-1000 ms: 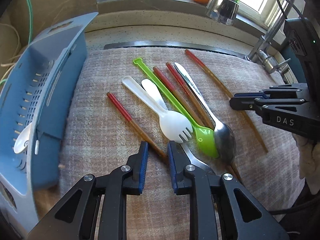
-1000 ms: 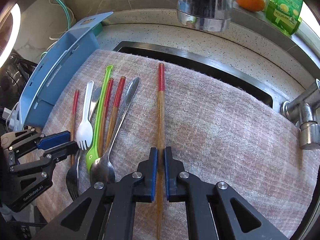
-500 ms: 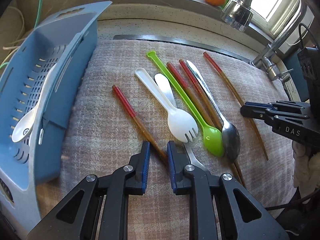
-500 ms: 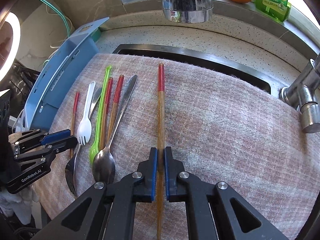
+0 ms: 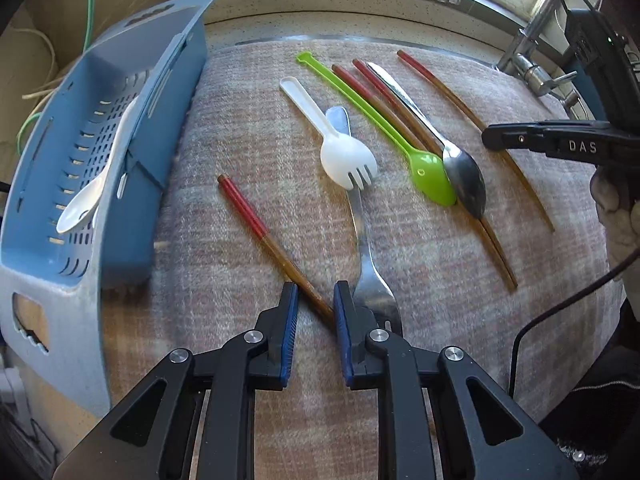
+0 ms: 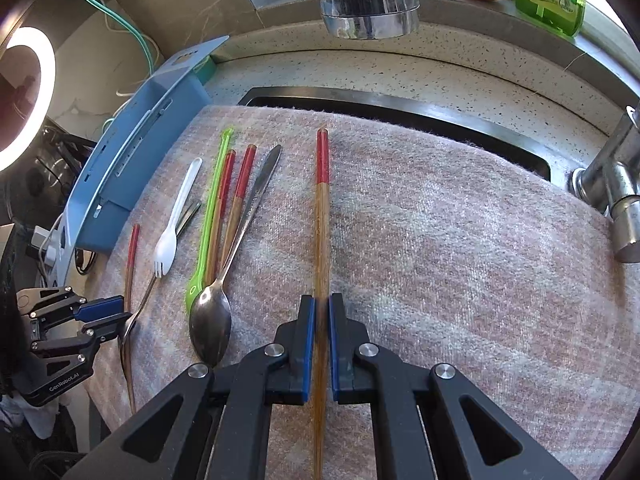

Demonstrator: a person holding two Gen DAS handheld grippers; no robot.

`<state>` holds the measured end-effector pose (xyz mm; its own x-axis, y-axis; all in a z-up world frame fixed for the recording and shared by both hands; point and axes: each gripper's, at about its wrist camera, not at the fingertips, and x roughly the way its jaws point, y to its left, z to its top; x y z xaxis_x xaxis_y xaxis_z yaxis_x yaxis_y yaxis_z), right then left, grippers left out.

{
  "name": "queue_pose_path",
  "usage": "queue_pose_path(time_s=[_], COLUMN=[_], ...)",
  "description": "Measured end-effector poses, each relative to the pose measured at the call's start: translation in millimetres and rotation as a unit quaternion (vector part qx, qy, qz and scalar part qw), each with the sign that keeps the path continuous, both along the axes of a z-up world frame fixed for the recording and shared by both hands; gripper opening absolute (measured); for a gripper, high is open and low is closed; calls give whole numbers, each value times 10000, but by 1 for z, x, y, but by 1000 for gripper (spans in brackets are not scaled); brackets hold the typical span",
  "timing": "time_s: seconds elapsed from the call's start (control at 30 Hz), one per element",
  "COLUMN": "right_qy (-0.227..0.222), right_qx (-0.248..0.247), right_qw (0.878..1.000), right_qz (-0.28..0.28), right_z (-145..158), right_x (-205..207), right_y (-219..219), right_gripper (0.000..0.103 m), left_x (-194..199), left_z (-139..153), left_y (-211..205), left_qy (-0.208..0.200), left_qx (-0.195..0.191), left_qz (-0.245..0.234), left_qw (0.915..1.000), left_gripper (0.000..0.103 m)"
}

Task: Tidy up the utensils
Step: 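Close the left gripper around a red-tipped wooden chopstick, then lift the chopstick into the blue basket with the left gripper while the right gripper carries another chopstick there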

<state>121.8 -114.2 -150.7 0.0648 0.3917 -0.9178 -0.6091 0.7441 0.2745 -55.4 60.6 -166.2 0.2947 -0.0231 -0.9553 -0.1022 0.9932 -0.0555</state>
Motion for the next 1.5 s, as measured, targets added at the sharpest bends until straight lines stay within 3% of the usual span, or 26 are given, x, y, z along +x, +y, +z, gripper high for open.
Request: queue_pose_path(time_s=[0.17,0.3,0.47,0.57,0.73,1.03,1.5], right_qy=[-14,-13,11,13,-6,85,-136], right_qx=[-38,-42,-25,-44,-28,220,669], right_qw=[9999,9999,9998,9997,9996,9997,9972], right_qz=[103,122,177,231,268,-39,-301], right_z=[1,0,0,0,-1,3,44], right_x=[-1,-2,-3,-6,-9,-8,-15], right_y=[1,3,7,10,11,2,7], right_gripper=[6,6,6,6,6,6,6], left_x=[-24,-45,-34,-18,2,27,29], left_z=[-1,-7,-9,-10,-5,10,77], left_y=[-2,6,12,10,2,10,24], left_qy=[29,-162,-404,-385,-235,-890,-1994], left_qx=[-3,-448,-504,-457,30,-541,-655], left_qz=[86,729,1105,960,486,893,828], left_qw=[10000,9962,9918,9936,9985,9905,9742], left_gripper=[17,14,10,9,10,6,6])
